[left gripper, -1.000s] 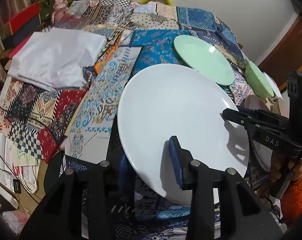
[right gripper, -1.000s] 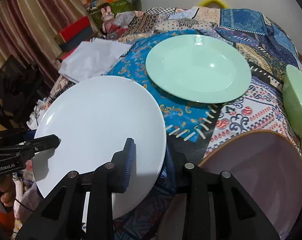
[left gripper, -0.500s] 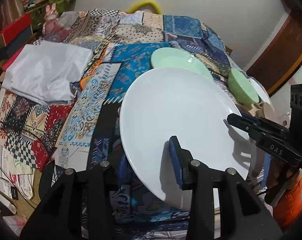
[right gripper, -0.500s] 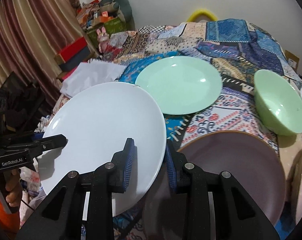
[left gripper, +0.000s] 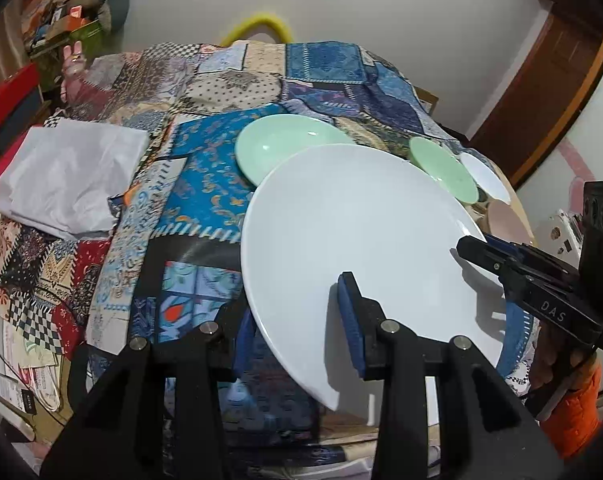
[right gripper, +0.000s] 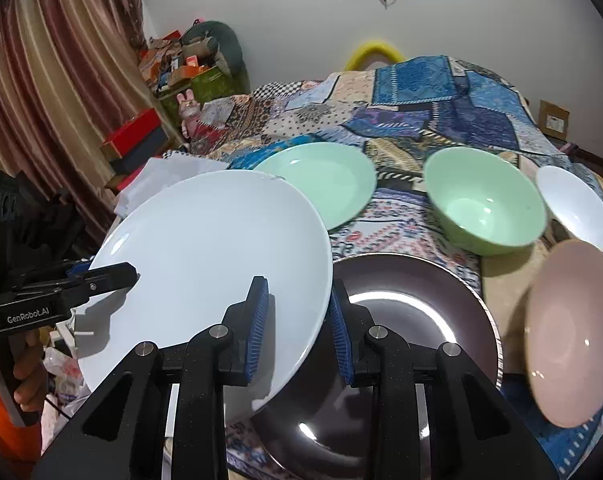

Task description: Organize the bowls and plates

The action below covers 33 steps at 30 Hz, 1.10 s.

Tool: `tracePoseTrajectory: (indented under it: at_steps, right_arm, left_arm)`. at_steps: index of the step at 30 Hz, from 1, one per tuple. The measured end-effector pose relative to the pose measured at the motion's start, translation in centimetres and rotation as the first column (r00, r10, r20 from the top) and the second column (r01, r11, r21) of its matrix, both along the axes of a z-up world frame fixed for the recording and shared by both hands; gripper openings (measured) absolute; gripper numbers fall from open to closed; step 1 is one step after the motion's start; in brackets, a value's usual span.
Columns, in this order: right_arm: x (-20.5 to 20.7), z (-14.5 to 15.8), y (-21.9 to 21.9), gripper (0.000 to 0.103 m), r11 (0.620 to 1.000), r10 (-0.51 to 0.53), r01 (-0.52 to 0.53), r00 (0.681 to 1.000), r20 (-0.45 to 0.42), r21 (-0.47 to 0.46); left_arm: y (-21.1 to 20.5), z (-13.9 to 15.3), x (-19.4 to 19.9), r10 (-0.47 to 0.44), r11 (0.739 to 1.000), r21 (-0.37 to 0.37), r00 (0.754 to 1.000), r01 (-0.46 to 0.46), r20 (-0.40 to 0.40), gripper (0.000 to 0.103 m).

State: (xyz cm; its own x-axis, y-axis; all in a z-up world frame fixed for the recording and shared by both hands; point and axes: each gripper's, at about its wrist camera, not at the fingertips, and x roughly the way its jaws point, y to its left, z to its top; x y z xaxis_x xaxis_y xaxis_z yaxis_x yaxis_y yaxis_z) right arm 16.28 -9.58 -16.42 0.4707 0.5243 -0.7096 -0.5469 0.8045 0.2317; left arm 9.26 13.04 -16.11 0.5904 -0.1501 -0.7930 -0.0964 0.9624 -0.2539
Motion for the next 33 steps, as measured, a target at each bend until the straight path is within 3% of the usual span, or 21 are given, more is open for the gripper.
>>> tracePoseTrajectory:
  at_steps: [13,33]
  right_arm:
    - [-0.9,-0.2,-5.6,0.028,0.996,-0.086,0.086,0.996,-0.018,0.012]
    - [-1.6,-4.1,-9.1,0.028,0.987,-0.161,0.161,0.981,-0.111,-0.01]
  left_arm:
    - [-5.3,-0.4,1.7,-0.075,0.997,-0.003,0.997,0.075,-0.019,0.038]
    - [-8.4,-5.3,4.3,-0.094,0.995,-0.025,0.988,0.092,-0.125,0.038]
